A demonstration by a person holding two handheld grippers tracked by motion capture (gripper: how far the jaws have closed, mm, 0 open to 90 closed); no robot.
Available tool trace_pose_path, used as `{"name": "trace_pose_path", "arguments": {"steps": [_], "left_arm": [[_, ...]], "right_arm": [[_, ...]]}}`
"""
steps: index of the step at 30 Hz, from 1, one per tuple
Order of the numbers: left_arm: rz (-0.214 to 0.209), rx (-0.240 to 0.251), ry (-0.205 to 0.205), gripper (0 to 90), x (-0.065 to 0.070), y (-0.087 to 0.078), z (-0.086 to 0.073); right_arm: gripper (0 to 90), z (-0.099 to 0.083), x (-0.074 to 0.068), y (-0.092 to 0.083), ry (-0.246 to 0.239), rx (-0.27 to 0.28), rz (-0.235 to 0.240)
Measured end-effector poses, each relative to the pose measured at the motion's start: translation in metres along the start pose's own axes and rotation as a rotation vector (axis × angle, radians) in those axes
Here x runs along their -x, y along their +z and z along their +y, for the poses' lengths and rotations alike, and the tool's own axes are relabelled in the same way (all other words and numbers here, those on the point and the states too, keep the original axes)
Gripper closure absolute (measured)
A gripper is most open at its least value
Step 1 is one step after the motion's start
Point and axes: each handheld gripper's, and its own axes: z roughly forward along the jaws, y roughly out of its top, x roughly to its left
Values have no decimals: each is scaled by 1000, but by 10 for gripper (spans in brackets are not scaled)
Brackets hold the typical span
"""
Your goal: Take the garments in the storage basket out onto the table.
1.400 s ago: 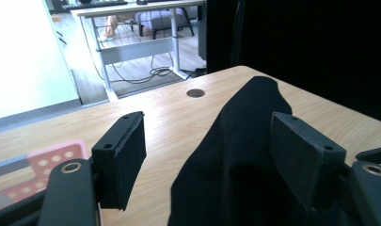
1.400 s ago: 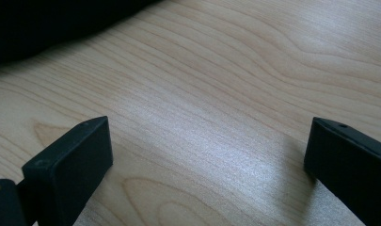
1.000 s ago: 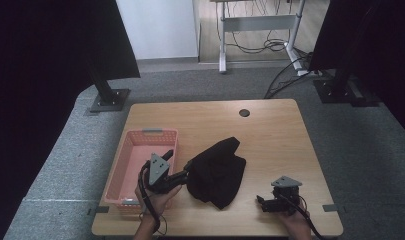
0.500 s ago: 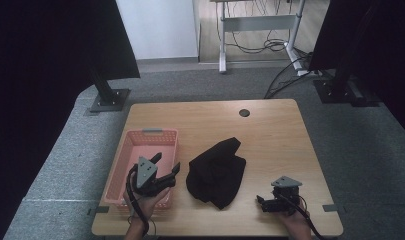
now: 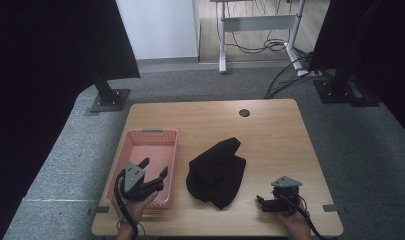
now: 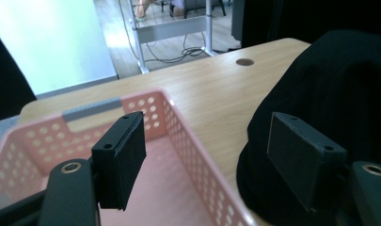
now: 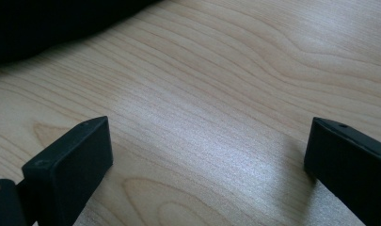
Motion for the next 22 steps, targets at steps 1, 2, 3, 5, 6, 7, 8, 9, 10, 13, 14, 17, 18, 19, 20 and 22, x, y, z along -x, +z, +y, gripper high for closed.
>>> {"name": "trace_pose_path", "arguments": {"steps": [1,2,3,5,6,7,8,9,10,13,14,17,18,19,20,22], "left_arm": [[4,-3,-2,286,-2,-1,-2],[8,-4,-3,286,-3,-2,-3],[12,-6,-5,286,-5,-2,-4],[17,-12,-5,286,-7,-3,-7],[17,-15,-10,286,-8,-3,-8],[17,-20,-14,286,-9,-2,-10],[18,-24,-14,286,-10,-1,-11],[19,-30,-14,286,-10,0,-12],[18,-34,-14,286,-10,1,-13],[17,-48,-14,286,-10,4,-16],[16,-51,-14,286,-10,5,-16],[14,-49,-12,286,-10,4,-16],[14,-47,-13,286,-10,4,-16],[13,-45,-13,286,-10,4,-15],[13,-45,-14,286,-10,4,-15],[15,-45,-17,286,-12,4,-16]], "right_arm": [[10,0,0,0,0,0,0],[10,0,0,0,0,0,0],[9,0,0,0,0,0,0],[10,0,0,0,0,0,0],[10,0,0,0,0,0,0],[10,0,0,0,0,0,0],[10,0,0,0,0,0,0],[10,0,0,0,0,0,0],[10,0,0,0,0,0,0],[10,0,0,0,0,0,0],[10,0,0,0,0,0,0],[10,0,0,0,0,0,0],[10,0,0,0,0,0,0],[10,0,0,0,0,0,0],[10,0,0,0,0,0,0],[10,0,0,0,0,0,0]]}}
